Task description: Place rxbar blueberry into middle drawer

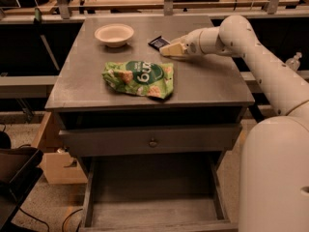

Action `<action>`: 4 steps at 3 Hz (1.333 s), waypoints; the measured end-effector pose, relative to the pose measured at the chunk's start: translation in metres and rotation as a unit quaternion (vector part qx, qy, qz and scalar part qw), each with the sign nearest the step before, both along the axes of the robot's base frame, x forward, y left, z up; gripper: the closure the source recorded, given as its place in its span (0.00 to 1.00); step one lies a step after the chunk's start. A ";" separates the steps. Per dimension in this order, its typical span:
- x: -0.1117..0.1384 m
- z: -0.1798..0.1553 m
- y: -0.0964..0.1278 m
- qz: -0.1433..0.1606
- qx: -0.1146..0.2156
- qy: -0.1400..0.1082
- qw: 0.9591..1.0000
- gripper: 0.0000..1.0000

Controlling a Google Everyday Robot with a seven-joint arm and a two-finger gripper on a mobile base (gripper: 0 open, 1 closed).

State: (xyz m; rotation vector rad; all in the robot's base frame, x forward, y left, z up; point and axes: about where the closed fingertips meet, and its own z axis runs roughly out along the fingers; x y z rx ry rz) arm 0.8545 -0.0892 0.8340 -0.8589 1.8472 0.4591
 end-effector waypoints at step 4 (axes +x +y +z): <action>0.004 0.082 -0.006 0.014 -0.031 -0.032 0.999 1.00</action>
Offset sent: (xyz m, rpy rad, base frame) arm 0.0000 0.0000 0.0015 0.0000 0.0000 0.0000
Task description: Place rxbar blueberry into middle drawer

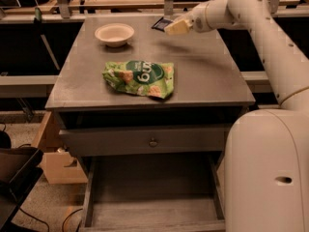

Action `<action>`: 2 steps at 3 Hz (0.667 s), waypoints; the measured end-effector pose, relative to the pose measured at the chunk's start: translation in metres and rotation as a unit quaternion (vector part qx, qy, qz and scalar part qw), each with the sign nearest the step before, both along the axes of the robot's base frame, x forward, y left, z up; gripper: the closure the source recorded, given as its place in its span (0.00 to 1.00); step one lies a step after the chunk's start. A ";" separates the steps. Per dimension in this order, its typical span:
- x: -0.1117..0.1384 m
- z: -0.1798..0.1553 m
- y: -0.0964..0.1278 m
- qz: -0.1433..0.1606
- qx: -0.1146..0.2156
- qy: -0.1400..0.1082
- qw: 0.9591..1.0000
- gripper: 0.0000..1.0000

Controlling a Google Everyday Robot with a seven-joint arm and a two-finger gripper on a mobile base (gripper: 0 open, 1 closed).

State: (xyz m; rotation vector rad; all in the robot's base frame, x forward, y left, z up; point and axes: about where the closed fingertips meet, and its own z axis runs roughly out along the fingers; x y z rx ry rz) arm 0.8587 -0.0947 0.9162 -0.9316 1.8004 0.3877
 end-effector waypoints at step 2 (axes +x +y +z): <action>-0.050 0.080 -0.064 -0.006 -0.021 -0.034 0.999 1.00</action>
Offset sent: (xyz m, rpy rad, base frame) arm -0.1217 -0.1063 0.0820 -0.0678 -0.0457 -0.0165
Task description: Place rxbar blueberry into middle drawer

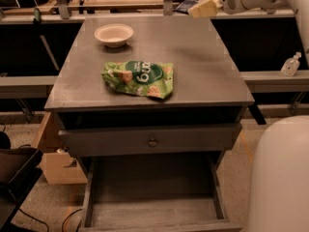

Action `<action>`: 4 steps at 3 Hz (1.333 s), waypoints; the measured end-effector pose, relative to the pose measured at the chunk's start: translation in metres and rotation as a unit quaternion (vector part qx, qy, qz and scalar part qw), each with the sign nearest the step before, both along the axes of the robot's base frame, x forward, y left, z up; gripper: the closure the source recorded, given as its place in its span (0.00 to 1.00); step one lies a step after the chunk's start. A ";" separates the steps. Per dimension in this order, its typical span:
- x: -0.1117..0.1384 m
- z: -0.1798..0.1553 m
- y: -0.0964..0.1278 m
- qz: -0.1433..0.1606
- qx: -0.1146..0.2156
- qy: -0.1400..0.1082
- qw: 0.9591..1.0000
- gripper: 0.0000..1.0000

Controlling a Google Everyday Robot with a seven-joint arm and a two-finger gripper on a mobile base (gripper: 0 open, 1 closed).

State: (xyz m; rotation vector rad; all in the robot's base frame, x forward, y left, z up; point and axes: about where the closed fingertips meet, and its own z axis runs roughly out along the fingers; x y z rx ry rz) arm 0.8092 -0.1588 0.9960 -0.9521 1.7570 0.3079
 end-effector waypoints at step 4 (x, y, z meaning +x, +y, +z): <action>-0.247 -0.058 -0.116 -0.007 -0.031 0.032 0.999 1.00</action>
Offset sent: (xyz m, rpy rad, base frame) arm -0.2152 -0.1038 -0.0216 -0.0848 0.1256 -0.1122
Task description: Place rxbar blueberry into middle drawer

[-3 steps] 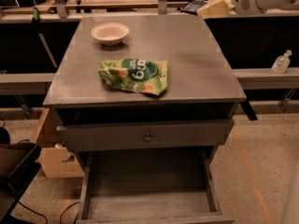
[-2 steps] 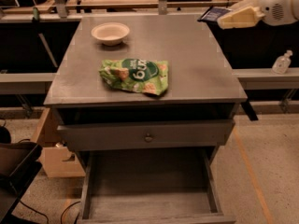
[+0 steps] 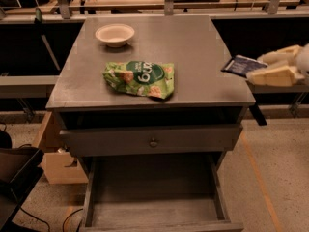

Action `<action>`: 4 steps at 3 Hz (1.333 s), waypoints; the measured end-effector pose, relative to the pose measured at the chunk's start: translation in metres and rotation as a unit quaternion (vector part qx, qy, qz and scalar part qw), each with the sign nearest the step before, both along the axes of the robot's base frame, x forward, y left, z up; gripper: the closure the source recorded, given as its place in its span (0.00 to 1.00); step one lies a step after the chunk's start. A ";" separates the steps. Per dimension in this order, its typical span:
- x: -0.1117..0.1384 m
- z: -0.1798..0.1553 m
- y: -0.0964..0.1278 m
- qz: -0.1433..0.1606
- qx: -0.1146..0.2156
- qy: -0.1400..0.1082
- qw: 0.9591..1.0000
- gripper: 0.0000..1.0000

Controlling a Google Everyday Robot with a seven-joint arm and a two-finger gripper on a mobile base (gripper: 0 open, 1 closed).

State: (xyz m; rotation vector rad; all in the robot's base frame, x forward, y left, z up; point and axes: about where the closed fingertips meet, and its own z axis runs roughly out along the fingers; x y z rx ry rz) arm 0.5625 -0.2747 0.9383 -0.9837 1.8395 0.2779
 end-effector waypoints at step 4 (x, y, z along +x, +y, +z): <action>-0.104 -0.180 -0.037 -0.013 0.162 0.086 0.983 1.00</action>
Offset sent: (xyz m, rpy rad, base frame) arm -0.1567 -0.1329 -0.2170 0.5473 0.2396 -0.1721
